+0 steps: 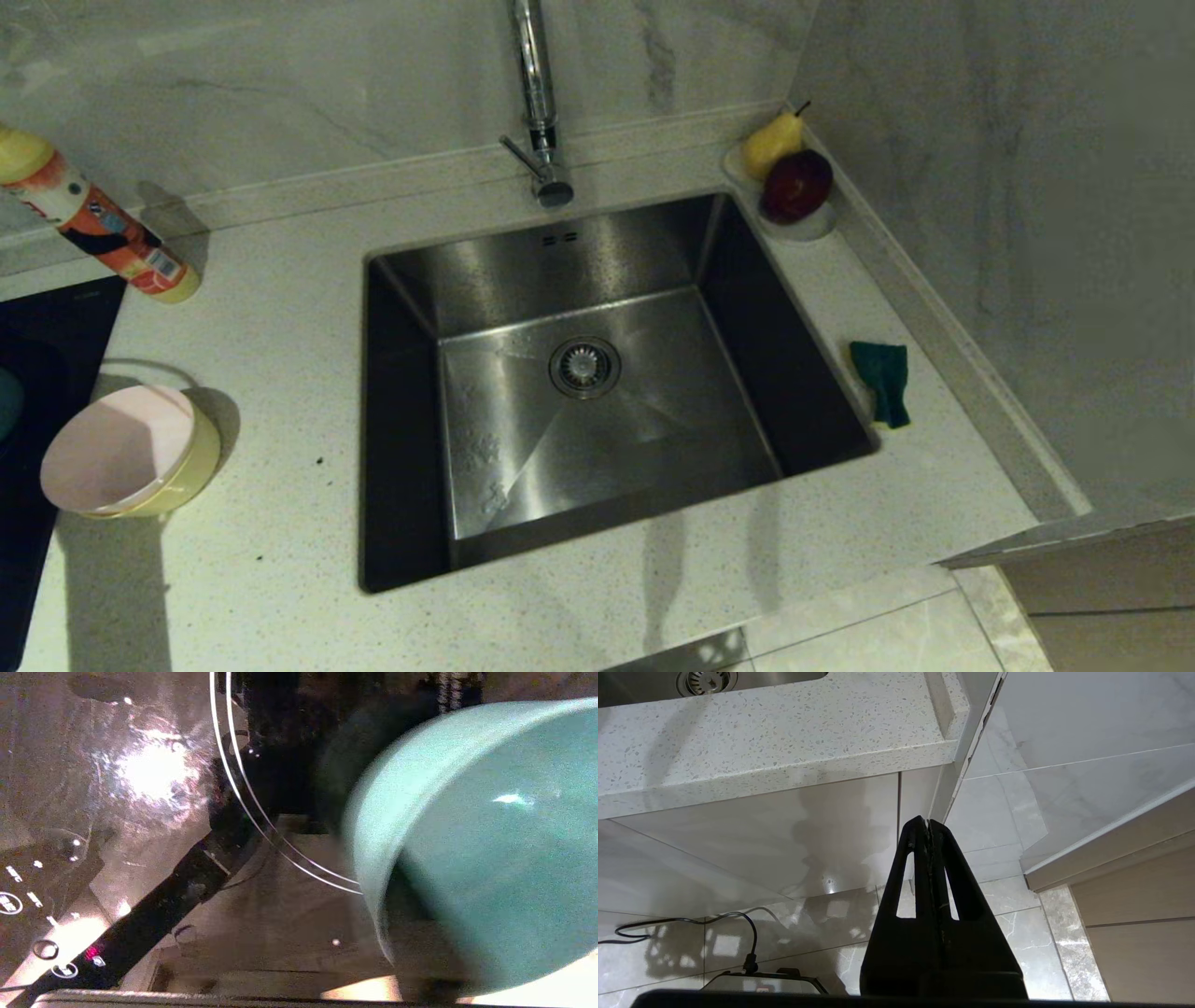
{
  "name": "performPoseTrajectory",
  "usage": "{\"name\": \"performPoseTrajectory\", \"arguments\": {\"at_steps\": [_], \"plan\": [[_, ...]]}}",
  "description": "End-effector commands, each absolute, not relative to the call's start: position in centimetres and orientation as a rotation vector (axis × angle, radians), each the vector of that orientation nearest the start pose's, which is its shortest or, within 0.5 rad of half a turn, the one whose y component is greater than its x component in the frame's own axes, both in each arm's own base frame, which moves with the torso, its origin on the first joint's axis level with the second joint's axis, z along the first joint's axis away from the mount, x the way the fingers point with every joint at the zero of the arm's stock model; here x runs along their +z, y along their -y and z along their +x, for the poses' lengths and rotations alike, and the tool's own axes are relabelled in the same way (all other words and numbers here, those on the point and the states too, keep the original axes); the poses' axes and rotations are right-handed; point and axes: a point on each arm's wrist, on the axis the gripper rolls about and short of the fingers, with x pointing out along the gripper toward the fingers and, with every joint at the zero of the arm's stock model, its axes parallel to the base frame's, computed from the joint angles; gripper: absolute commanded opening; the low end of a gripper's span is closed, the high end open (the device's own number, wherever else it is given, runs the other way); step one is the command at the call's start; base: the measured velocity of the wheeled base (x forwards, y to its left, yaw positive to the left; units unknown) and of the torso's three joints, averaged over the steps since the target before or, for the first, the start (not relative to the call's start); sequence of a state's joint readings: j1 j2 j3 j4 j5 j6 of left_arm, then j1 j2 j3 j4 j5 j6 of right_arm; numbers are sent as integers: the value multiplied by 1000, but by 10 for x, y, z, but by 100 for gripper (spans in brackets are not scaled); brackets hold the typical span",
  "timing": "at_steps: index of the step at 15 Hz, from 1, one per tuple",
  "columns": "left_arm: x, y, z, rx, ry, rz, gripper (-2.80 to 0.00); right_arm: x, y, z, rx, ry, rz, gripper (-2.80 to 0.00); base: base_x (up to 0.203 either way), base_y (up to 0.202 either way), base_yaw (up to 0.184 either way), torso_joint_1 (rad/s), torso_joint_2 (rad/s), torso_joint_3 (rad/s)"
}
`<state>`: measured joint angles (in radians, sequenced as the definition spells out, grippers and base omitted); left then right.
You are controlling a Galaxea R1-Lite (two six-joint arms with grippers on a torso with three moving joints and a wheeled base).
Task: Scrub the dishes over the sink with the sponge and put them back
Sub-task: Place the bowl on the bowl
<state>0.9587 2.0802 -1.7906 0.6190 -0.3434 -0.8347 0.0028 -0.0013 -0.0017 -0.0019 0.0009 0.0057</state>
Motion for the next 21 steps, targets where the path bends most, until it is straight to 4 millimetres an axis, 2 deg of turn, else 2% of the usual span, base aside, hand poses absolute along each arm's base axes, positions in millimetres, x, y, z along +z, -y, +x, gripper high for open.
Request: {"name": "performPoseTrajectory", "arguments": {"at_steps": [1, 6, 10, 12, 14, 17, 21], "plan": [[208, -318, 235, 875, -477, -1334, -280, 76, 0, -23, 5, 5, 6, -280, 0, 0, 0, 0, 0, 0], [211, -316, 234, 874, -476, -1333, -280, 76, 0, -23, 5, 6, 6, -280, 0, 0, 0, 0, 0, 0], [237, -297, 221, 864, -460, -1321, -280, 76, 0, -23, 5, 6, 6, -280, 0, 0, 0, 0, 0, 0], [258, -279, 208, 851, -452, -1301, -280, 76, 0, -23, 5, 6, 6, -280, 0, 0, 0, 0, 0, 0], [267, -257, 198, 822, -533, -1251, -280, 76, 0, -23, 5, 6, 6, -280, 0, 0, 0, 0, 0, 0], [284, -229, 184, 766, -559, -1220, -280, 76, 0, -23, 3, 5, 6, -280, 0, 0, 0, 0, 0, 0], [289, -189, 174, 647, -669, -1106, -280, 76, 0, -23, 5, 6, 6, -280, 0, 0, 0, 0, 0, 0]]}}
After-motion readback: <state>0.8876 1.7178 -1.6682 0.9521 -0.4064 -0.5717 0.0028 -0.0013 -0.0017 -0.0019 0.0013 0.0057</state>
